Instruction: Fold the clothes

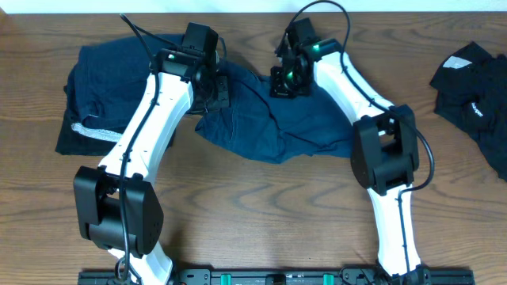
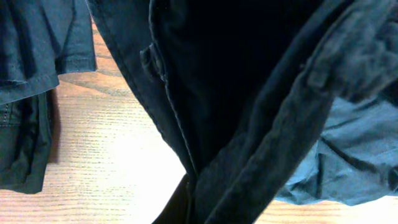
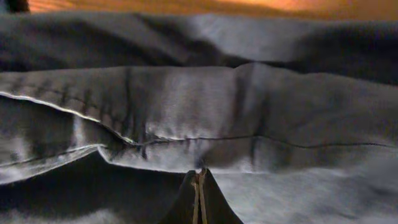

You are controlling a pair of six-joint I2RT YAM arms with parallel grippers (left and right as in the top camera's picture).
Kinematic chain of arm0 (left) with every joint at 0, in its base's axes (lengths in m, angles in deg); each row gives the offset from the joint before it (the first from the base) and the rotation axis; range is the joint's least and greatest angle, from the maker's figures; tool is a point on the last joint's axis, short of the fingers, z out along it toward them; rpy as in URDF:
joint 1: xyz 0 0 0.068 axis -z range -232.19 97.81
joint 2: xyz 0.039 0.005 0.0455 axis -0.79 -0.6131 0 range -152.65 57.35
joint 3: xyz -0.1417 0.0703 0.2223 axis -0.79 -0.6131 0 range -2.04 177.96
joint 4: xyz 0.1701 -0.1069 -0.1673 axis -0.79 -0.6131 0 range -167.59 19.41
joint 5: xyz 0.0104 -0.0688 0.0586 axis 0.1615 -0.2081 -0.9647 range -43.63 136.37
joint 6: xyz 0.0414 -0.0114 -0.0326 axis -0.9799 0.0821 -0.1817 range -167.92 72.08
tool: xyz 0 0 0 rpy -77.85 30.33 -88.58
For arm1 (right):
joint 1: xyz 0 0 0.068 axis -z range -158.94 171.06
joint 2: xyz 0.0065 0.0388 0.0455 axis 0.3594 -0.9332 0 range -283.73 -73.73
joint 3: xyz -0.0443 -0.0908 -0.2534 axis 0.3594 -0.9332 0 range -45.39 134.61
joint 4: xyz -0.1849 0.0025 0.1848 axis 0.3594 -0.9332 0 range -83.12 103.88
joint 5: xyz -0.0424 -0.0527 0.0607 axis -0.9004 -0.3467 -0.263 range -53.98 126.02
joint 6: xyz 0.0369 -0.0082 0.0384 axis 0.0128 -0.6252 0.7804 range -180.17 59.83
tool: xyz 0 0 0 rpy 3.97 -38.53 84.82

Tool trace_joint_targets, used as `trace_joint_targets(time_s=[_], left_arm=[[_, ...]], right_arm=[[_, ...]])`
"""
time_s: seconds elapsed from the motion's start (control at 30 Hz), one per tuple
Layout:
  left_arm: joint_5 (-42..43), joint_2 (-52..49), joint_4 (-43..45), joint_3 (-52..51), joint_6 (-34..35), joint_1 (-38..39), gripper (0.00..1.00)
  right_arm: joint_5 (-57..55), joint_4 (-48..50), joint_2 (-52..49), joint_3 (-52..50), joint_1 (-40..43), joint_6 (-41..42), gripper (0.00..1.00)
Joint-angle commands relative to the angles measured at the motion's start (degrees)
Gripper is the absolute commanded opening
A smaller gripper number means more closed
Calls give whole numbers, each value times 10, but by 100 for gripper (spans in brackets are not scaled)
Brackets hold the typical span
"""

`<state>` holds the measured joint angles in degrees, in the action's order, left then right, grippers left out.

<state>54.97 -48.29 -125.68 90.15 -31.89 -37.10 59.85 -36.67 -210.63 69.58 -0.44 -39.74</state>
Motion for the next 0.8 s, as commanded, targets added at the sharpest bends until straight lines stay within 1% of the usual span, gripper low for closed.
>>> trace_joint_targets(time_s=[0.0,0.13,0.3,0.53,0.77], left_arm=[[-3,18,0,16,-10,-2,7],[-3,18,0,16,-10,-2,7],[-3,18,1,16,-10,-2,8],[-3,18,0,16,-10,-2,7],[-3,18,1,16,-10,-2,8]], right_arm=[[-5,1,-20,-4,-8,8,1],[-6,8,-20,-4,-6,8,1],[-41,17,-20,-4,-7,8,1],[-54,64,-20,-4,-8,8,1],[-87,67,-20,-5,-11,8,1]])
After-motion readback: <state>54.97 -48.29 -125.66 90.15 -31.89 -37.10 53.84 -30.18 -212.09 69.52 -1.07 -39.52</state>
